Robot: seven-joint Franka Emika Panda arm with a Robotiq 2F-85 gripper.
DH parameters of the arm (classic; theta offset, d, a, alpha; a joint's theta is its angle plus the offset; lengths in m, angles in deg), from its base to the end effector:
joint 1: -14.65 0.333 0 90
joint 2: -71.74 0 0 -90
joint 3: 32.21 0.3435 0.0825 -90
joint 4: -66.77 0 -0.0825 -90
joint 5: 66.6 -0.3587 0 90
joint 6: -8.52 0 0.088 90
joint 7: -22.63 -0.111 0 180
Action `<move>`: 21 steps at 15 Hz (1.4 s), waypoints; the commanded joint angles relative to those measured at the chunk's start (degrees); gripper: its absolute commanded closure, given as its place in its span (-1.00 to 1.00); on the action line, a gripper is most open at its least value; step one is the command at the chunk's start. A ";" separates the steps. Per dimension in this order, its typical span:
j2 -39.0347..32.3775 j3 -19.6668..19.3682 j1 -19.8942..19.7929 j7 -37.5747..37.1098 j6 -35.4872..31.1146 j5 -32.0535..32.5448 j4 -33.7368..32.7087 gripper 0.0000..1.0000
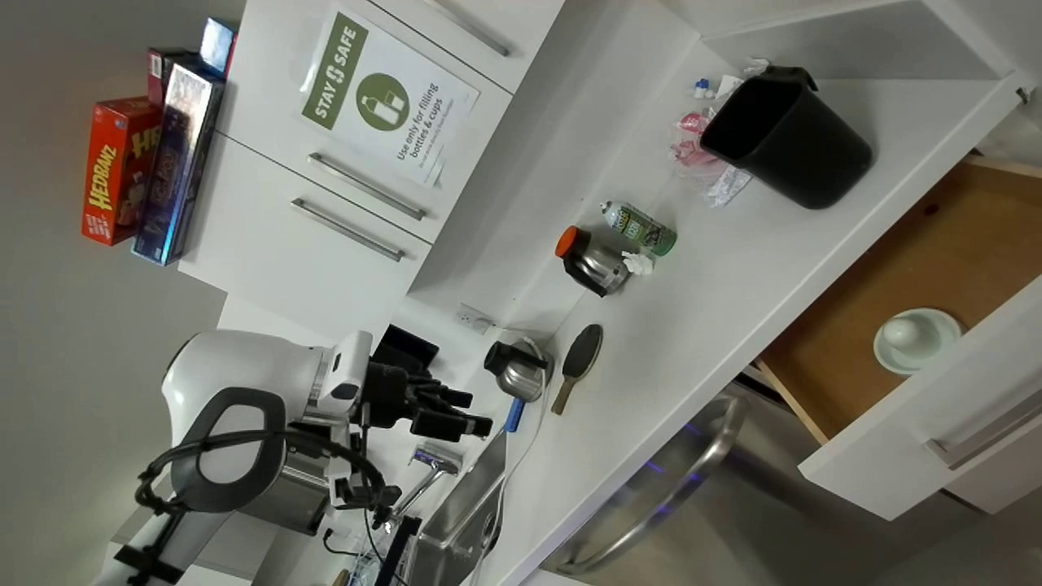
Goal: Close the top drawer of the cabinet.
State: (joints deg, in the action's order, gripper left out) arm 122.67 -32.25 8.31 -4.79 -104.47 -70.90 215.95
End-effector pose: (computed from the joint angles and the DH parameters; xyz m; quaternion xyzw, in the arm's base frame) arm 0.2644 -0.0245 0.5590 -0.9453 0.2977 -0.1194 0.0592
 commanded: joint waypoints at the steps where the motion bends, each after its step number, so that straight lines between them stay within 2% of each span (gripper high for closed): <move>1: -1.35 -5.99 -6.28 7.92 -3.12 2.63 -0.20 -1.00; 5: -5.39 -11.89 -10.96 15.31 -7.30 5.91 -0.55 -1.00; 6: -6.31 -11.63 -12.14 14.84 -6.87 6.78 -0.47 -1.00; 7: -3.81 -11.28 -11.16 14.55 -5.60 4.88 -0.13 -1.00; 13: -4.25 -10.99 -11.62 14.65 -5.62 4.92 -0.14 -1.00; 16: -10.30 -15.75 -12.21 15.32 -8.96 2.02 -2.75 -1.00; 21: -22.95 -27.32 -12.44 21.66 -19.62 -4.57 -5.05 -1.00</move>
State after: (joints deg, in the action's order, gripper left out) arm 108.87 -54.87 -3.96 12.19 -119.98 -70.46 214.41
